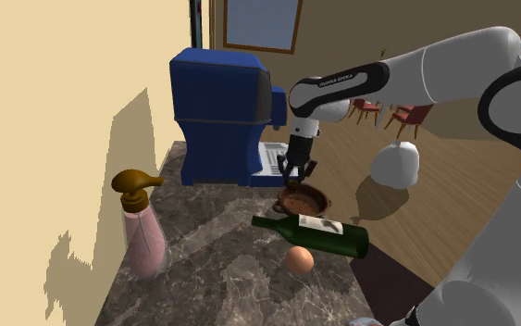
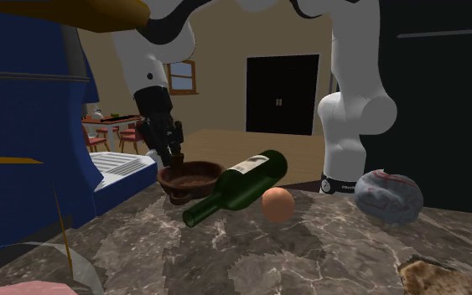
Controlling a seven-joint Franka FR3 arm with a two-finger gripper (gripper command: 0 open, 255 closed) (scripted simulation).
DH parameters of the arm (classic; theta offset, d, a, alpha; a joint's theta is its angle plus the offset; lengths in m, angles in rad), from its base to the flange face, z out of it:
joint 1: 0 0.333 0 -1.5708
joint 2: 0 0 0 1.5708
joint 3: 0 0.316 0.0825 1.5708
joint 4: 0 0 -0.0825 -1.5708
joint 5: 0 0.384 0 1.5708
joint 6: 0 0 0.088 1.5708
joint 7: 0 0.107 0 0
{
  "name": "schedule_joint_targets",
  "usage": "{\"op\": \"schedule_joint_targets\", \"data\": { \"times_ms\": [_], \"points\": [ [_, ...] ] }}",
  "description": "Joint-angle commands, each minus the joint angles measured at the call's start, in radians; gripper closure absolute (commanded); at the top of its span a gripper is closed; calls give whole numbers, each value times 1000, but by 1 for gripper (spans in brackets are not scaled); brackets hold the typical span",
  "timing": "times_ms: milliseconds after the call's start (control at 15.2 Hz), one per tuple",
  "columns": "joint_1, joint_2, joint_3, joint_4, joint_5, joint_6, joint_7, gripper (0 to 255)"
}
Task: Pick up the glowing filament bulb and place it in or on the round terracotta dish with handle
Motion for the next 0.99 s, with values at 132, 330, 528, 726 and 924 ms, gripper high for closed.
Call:
{"op": "schedule_joint_targets", "data": {
  "times_ms": [132,330,528,726,924],
  "points": [
    [1,17,1,-17,2,34,-7,255],
    [1,17,1,-17,2,34,-7,255],
    [1,17,1,-17,2,34,-7,255],
    [1,17,1,-17,2,34,-7,0],
    [1,17,1,-17,2,34,-7,0]
  ]
}}
